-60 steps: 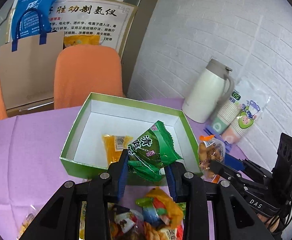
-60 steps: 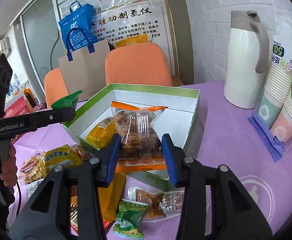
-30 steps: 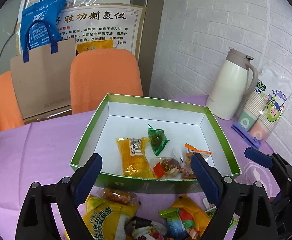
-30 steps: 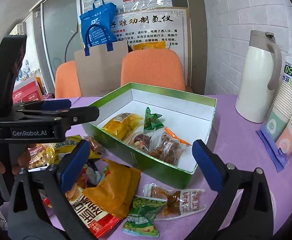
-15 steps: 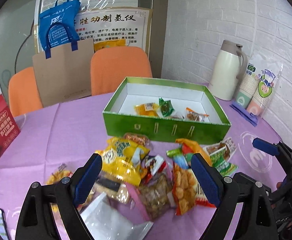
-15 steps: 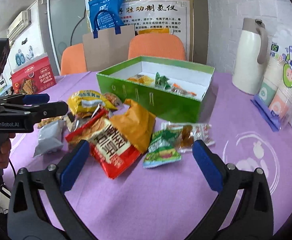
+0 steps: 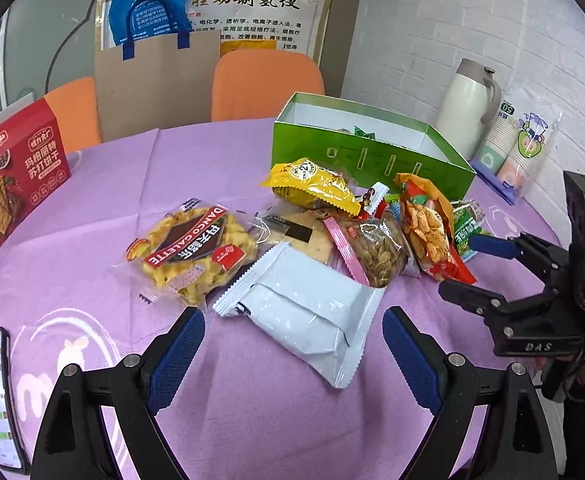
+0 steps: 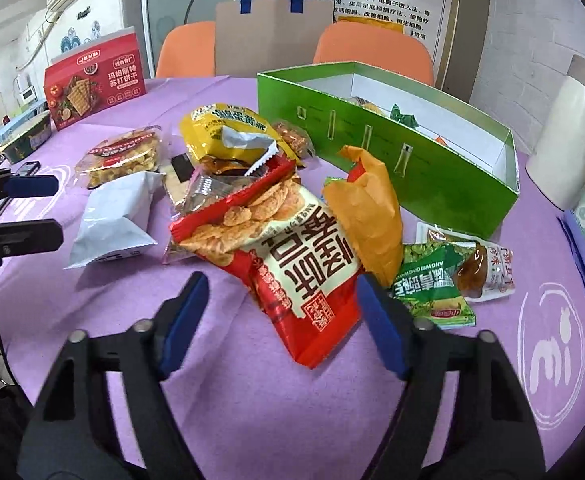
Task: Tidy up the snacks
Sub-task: 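Grasp the white packet with left tool while right grasps the red snack bag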
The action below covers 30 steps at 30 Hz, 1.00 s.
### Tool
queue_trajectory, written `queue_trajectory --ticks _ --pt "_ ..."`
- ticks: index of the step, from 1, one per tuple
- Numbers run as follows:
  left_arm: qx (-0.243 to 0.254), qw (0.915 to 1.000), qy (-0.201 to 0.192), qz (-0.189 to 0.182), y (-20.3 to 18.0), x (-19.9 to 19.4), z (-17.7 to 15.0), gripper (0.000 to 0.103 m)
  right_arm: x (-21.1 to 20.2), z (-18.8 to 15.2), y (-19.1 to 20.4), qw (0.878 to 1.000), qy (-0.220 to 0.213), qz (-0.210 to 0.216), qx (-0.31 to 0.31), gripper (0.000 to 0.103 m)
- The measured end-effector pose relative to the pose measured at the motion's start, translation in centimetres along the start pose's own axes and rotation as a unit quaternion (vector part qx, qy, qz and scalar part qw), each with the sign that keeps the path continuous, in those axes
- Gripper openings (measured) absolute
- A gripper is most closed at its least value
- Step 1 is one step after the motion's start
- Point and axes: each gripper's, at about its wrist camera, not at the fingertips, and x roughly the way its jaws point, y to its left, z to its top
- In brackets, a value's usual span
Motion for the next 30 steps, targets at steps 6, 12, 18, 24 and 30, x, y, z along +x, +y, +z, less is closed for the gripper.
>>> queue_trajectory --ticks 6,12,18,24,30 --pt "-0.005 0.9998 0.009 -0.019 0.0 0.6 -0.1 0.092 -2.2 -1.2 0.5 0.999 0.004 0.027 0.018 0.036" --pt "0.000 0.9992 0.013 -0.039 -0.8 1.0 0.1 0.092 -4.3 -2.5 1.8 0.997 -0.008 0.080 0.018 0.040" --pt "0.007 0.9991 0.017 -0.037 -1.4 1.1 0.0 0.092 -4.0 -2.0 1.5 0.999 -0.021 0.043 0.005 0.073" --pt "-0.037 0.9978 0.040 -0.039 -0.2 2.2 0.1 0.092 -2.2 -0.6 0.6 0.999 -0.021 0.028 -0.011 0.078" --pt "-0.088 0.9934 0.049 -0.056 1.2 3.2 0.6 0.092 -2.2 -1.5 1.0 0.999 -0.010 0.052 0.009 0.078"
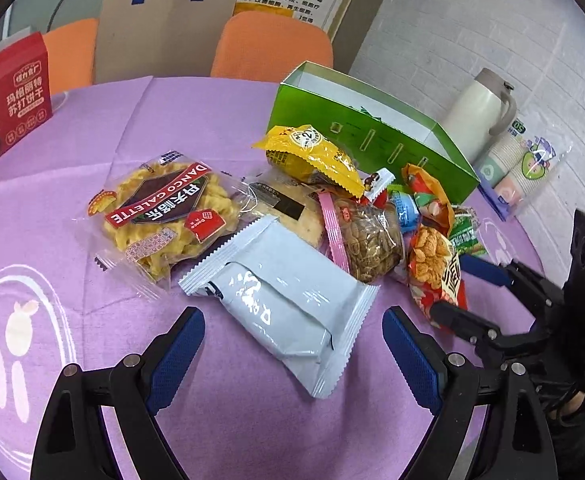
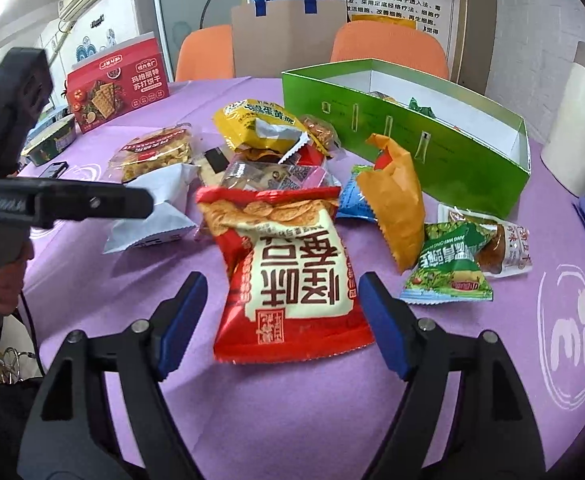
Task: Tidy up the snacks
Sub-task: 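Grasp the white packet with left tool while right grasps the red snack bag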
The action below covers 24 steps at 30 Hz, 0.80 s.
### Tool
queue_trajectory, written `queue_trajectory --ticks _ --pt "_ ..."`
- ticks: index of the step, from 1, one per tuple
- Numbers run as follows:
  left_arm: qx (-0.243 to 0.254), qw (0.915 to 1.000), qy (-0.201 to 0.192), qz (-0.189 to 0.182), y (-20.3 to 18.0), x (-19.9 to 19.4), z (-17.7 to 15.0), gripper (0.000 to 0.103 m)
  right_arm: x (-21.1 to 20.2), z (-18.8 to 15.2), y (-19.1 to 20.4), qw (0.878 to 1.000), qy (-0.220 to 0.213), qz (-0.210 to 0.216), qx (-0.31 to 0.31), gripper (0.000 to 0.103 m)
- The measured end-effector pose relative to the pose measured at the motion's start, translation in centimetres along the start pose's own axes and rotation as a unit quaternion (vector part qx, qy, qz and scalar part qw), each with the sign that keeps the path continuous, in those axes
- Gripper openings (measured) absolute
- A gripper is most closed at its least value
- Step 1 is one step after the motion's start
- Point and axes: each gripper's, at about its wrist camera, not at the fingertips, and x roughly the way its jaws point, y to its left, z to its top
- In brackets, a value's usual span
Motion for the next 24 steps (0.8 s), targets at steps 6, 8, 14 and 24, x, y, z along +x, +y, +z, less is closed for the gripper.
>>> queue_trajectory --ticks 6,8,14,24 --pt "-0.024 0.9996 0.011 -0.012 0.0 3.0 1.9 0.092 -1.4 -0.9 0.4 1.000 -0.003 0.024 0.011 0.078" --pt "-0.014 0.9998 0.006 0.011 -0.4 3.4 2.0 0.091 -1.4 -0.7 0.1 1.000 -0.004 0.013 0.020 0.078" --pt "0.014 0.9992 0.012 0.035 -0.7 3.0 1.1 0.085 -0.4 -0.1 -0.1 1.000 0.003 -0.003 0.030 0.078" --pt "0.036 0.9974 0.016 0.060 -0.6 2.7 0.9 0.063 0.2 0.3 -0.5 0.998 0.007 -0.002 0.064 0.078"
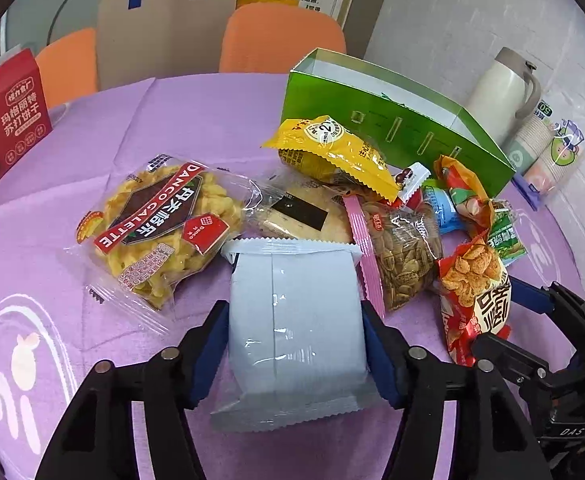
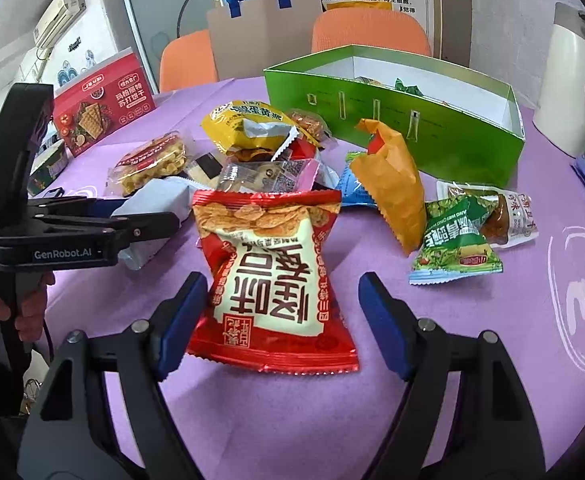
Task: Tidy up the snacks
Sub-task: 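Grasp the white packet with left tool while right grasps the red snack bag, then carry both held packets into the green box and open both tools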
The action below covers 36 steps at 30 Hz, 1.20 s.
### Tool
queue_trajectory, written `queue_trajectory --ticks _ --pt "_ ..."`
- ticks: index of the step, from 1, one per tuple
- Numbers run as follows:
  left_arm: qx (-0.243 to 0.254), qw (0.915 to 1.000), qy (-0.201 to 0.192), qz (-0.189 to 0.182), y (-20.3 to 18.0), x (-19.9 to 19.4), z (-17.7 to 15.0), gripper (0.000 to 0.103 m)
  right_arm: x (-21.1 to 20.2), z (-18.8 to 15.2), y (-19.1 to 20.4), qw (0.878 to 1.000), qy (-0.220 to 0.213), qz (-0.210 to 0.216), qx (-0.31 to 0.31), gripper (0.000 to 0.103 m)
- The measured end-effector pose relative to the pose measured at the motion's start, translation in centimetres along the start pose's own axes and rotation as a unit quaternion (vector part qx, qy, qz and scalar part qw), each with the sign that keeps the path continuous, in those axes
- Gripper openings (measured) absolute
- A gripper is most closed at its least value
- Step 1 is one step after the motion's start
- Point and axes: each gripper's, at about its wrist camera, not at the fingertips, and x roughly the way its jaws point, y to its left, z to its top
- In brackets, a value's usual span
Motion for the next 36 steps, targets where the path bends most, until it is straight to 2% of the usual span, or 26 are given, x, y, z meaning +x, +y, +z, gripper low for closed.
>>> queue_trajectory --ticks 4,5,7,10,15,20,25,28,33,36 --pt "0.003 1.0000 -0.004 0.005 -0.2 0.1 0.1 0.063 0.7 -0.1 0.4 1.000 0.006 -0.002 -0.004 0.077" --pt "0.005 1.0000 -0.006 0.005 -0.3 0.2 0.1 0.063 1.0 -0.2 0.4 1.000 0.007 0.003 -0.005 0.070" --pt "0.008 0.9999 -0.010 0.005 -0.4 0.3 0.1 0.063 1.1 -0.4 0.3 1.000 0.002 0.008 -0.004 0.064" --pt "0.013 0.9998 -0.017 0.001 -0.3 0.2 0.0 0.060 0.6 -0.6 0.3 1.000 0.000 0.007 0.000 0.058" --pt "0.005 0.9997 -0.019 -0.012 -0.2 -0.8 -0.6 0.057 -1.8 -0.7 0.8 1.000 -0.017 0.022 -0.012 0.057" --pt "0.026 0.9981 -0.046 -0.033 -1.2 -3.8 -0.3 0.057 -5.2 1.1 0.0 0.997 -0.070 0.029 -0.007 0.057" --pt "0.050 0.9928 -0.091 -0.060 -2.9 -6.5 2.9 0.057 -7.4 4.1 -2.7 0.992 -0.120 -0.024 0.007 0.058" --pt "0.063 0.9885 -0.116 -0.074 -4.3 -7.3 5.7 0.057 -7.5 5.9 -4.8 0.990 -0.134 -0.044 0.024 0.058" --pt "0.060 0.9868 -0.126 -0.082 -6.3 -5.8 11.1 0.057 -6.0 8.3 -7.9 0.987 -0.139 -0.065 0.052 0.058" --pt "0.054 0.9877 -0.129 -0.071 -6.9 -4.1 14.0 0.057 -4.5 9.4 -9.6 0.986 -0.133 -0.075 0.067 0.058"
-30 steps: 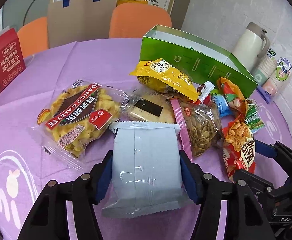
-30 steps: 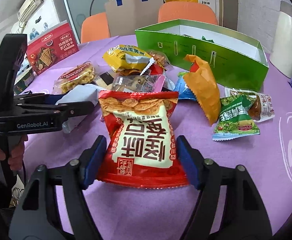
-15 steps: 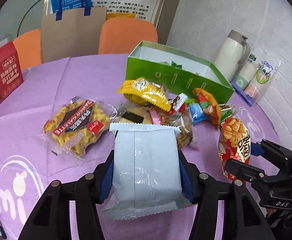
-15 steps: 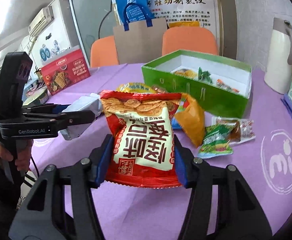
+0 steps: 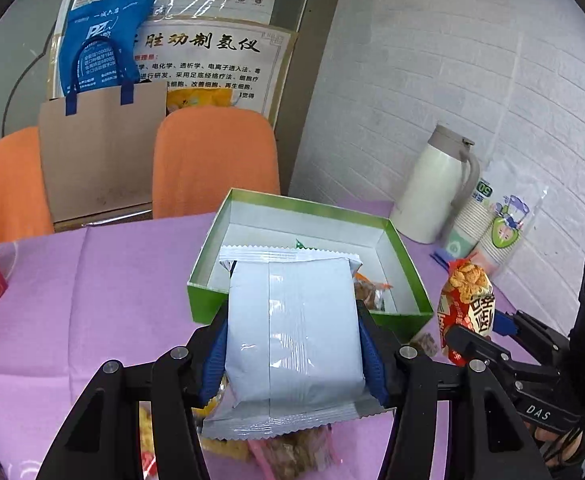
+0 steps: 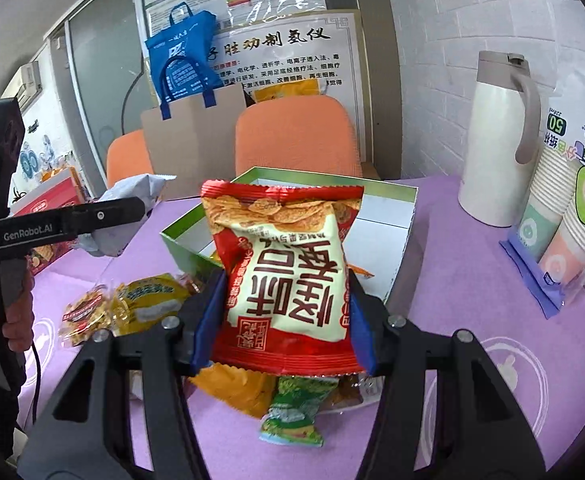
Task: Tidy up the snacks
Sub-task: 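Carry both held packets into the green box and open both tools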
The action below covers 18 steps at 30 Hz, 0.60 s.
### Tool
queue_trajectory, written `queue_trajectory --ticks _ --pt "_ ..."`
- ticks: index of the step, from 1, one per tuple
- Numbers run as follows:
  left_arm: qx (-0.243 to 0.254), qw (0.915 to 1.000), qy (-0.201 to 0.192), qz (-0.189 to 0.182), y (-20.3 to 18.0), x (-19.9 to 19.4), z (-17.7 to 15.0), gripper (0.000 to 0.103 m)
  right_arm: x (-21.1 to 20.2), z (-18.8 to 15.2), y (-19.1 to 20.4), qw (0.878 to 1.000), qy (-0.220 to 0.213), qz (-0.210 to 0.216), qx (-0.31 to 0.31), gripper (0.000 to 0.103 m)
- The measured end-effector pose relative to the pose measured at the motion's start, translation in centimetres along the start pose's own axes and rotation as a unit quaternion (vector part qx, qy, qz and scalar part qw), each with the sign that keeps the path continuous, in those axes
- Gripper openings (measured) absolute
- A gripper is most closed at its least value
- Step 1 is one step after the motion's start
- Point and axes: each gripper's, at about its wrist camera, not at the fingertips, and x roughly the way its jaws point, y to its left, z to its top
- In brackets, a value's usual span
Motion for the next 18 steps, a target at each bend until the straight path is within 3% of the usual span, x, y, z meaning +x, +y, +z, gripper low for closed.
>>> queue_trajectory --ticks 6,14,15,17,18 --pt "-0.015 0.9993 0.016 0.031 1.1 5.4 3.3 0.057 3.7 0.9 -2.2 0.999 0.022 -0.014 0.026 0.058" --pt "-0.020 0.9974 0.047 0.052 2.4 10.5 3.8 0.057 8.2 1.5 -2.4 0.999 0.041 -0.015 0.014 0.060" --pt "-0.021 0.9972 0.049 0.052 2.6 11.0 3.8 0.057 8.5 1.4 -2.2 0.999 0.044 -0.013 0.003 0.064" --pt "-0.023 0.9973 0.048 0.050 2.8 11.8 3.7 0.063 8.8 1.0 -1.7 0.998 0.052 -0.023 -0.021 0.094" --pt "-0.025 0.9967 0.054 0.056 3.0 12.1 3.6 0.081 8.4 0.8 -1.4 0.998 0.044 -0.029 -0.031 0.097"
